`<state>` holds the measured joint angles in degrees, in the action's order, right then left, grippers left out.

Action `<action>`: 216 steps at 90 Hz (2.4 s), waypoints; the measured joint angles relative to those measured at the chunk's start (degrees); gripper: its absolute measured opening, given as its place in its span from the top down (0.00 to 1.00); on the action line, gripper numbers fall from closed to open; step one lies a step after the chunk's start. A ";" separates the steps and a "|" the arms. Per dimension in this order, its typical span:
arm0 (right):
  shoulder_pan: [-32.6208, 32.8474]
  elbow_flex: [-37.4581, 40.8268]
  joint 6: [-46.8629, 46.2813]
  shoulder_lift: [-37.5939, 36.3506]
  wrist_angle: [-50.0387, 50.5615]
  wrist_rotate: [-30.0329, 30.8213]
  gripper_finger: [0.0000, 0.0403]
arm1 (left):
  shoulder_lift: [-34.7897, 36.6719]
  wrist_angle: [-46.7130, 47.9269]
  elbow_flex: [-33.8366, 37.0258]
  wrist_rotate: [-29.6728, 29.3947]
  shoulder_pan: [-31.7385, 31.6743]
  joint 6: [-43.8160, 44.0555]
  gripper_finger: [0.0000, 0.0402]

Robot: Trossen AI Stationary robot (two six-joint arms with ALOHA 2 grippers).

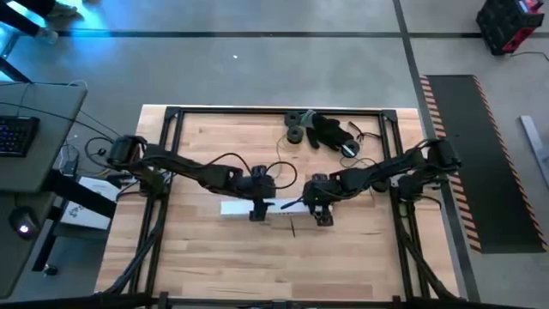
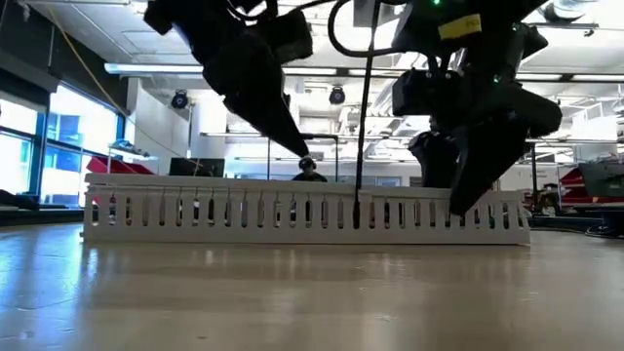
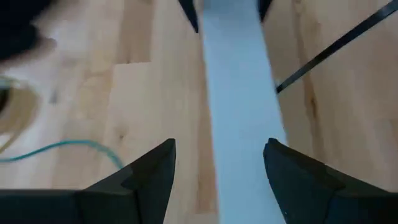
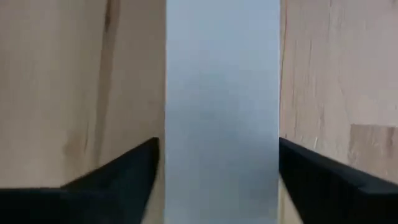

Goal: Ziptie cables
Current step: Close the white cable duct

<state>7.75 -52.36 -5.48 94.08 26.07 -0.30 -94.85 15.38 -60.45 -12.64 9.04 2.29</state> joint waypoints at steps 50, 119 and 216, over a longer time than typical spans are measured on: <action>0.15 -2.40 2.64 5.25 -17.63 -1.48 0.09 | 1.38 2.68 3.53 -11.09 8.56 11.06 0.45; 0.17 -2.34 1.51 8.05 -19.94 1.62 0.23 | 0.94 -2.73 3.93 -7.39 7.00 3.19 0.45; 0.66 -2.29 0.36 5.99 -18.76 -0.13 0.34 | 1.40 15.02 3.89 -6.87 8.68 7.58 0.45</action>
<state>8.40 -54.65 -5.13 100.07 7.31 -0.43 -93.45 30.39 -56.55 -19.51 17.72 9.87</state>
